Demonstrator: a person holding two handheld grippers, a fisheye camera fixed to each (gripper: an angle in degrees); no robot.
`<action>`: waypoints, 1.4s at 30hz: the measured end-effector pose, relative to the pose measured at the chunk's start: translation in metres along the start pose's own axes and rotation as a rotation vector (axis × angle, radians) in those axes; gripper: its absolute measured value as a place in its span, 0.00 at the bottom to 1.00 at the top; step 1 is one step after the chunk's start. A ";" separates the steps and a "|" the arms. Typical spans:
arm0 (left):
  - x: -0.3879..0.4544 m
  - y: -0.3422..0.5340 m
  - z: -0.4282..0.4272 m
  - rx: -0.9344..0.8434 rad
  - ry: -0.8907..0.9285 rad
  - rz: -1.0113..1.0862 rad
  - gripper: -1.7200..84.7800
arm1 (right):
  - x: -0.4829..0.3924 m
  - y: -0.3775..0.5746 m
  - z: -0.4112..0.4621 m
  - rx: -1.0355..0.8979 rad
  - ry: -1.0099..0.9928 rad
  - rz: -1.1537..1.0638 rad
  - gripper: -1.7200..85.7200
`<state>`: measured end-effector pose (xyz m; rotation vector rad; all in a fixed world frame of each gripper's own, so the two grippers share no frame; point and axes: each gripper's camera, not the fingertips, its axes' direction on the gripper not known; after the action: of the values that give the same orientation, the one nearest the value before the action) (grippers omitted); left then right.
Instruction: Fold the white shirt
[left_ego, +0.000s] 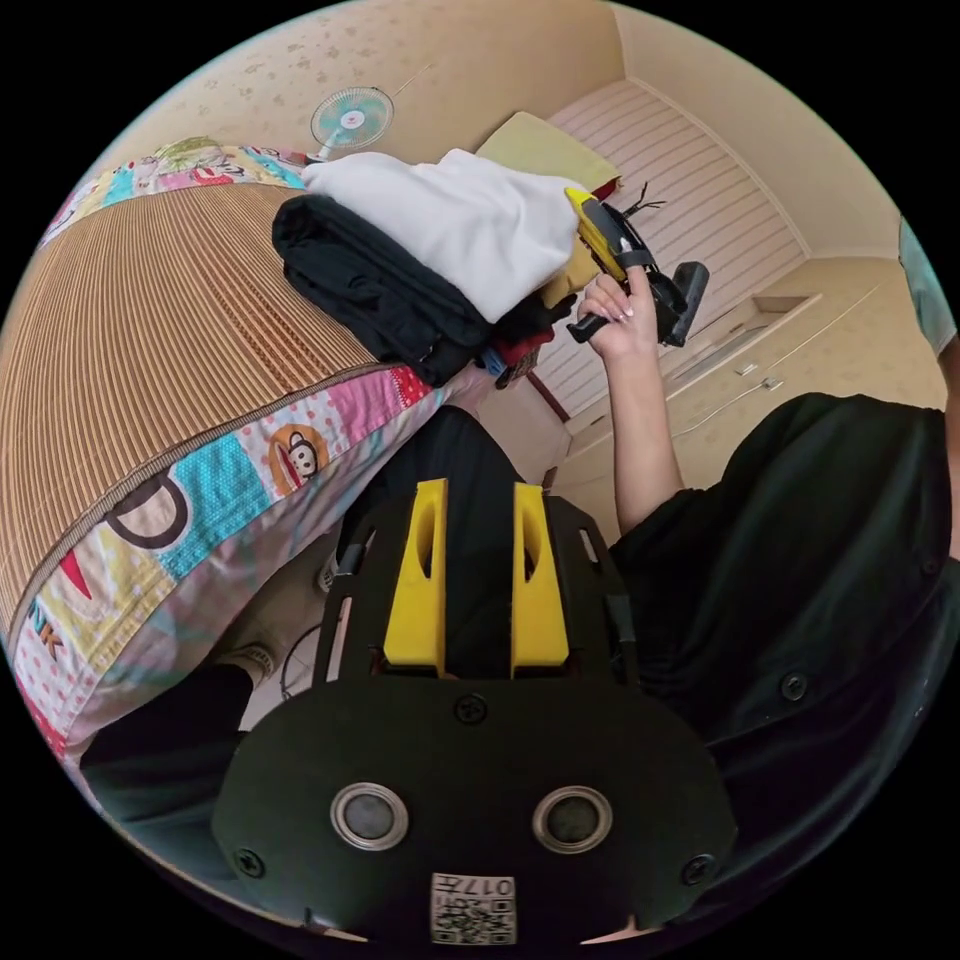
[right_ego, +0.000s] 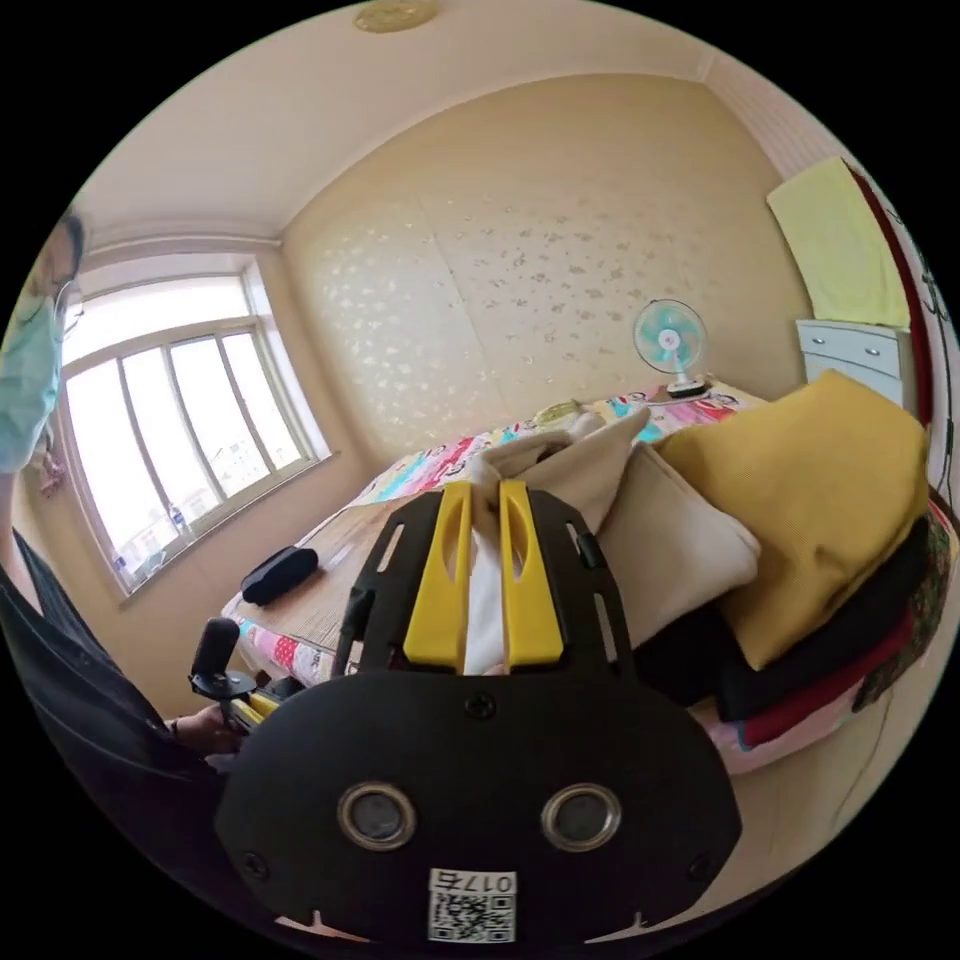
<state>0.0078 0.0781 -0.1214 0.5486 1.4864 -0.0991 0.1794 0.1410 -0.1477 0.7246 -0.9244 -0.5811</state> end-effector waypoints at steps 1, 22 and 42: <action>-0.009 -0.001 -0.011 0.047 0.033 -0.019 0.14 | -0.019 -0.005 0.001 0.006 -0.128 -0.068 0.06; -0.227 -0.070 -0.037 0.504 0.557 -0.603 0.18 | 0.023 -0.003 -0.048 -0.054 -0.832 0.214 0.05; -0.265 -0.242 -0.031 0.428 0.637 -0.478 0.22 | 0.148 -0.041 -0.167 0.046 -0.795 0.309 0.04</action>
<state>-0.1432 -0.1922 0.0639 0.5822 2.2233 -0.6802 0.3899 0.0590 -0.1727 0.3624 -1.7548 -0.5760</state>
